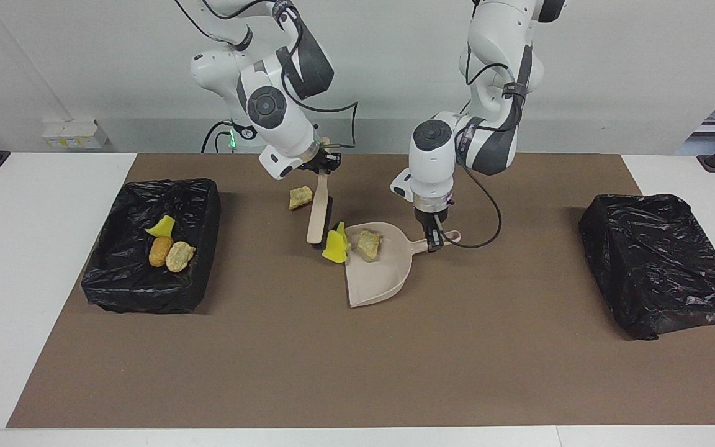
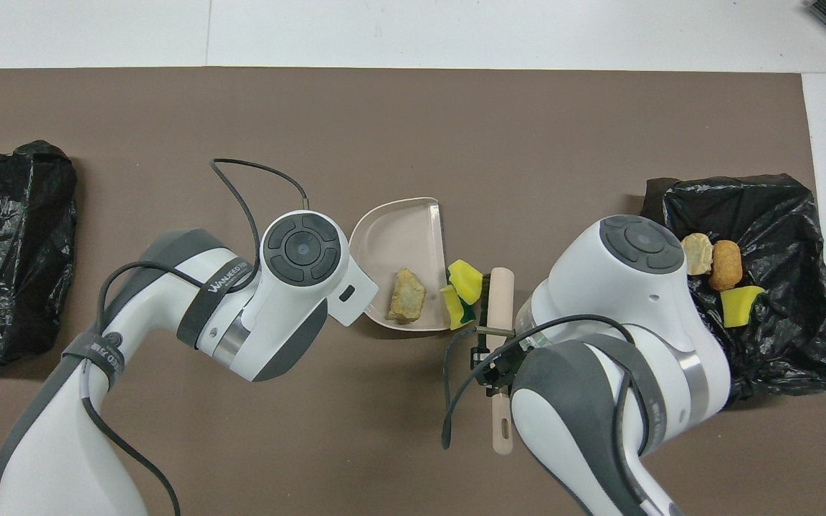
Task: Sweep and dump trash in bin
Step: 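Sweep bread and sponge pieces into the dustpan with the right gripper's brush, then move the brush behind the remaining pieces with the right gripper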
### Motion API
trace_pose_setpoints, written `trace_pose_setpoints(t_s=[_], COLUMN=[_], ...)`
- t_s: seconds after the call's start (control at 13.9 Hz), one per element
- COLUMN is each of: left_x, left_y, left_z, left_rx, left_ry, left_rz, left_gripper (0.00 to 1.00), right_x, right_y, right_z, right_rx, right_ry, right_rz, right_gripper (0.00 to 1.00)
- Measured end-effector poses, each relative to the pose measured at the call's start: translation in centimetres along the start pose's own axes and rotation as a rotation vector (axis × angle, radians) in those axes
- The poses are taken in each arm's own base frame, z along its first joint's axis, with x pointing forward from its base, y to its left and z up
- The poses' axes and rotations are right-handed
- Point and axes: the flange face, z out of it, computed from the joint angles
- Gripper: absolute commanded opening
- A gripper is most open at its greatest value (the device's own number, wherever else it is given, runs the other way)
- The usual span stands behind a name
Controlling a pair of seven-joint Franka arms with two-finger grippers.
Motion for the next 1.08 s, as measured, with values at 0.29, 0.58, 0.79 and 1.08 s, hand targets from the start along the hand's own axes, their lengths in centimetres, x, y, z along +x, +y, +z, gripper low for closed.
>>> trace_pose_setpoints(t_s=[0.29, 0.58, 0.79, 1.08], left_x=[-0.1, 0.2, 0.5, 0.3], left_y=[0.1, 1.9, 2.8, 3.2], left_z=[-0.1, 0.0, 0.0, 0.5], left_rx=[0.031, 0.040, 0.040, 0.041], left_ry=[-0.039, -0.071, -0.073, -0.069], left_rz=[0.096, 0.150, 0.166, 0.169], left_gripper=[0.00, 0.00, 0.00, 0.00], right_x=[-1.2, -2.5, -5.9, -11.8], right_y=[2.6, 5.8, 8.2, 10.5], right_z=[2.4, 1.6, 0.4, 5.3], right_rx=[-0.092, -0.168, -0.147, -0.163], right_ry=[-0.019, 0.031, 0.059, 0.065], right_rz=[0.078, 0.116, 0.152, 0.230], right_gripper=[0.00, 0.00, 0.00, 0.00])
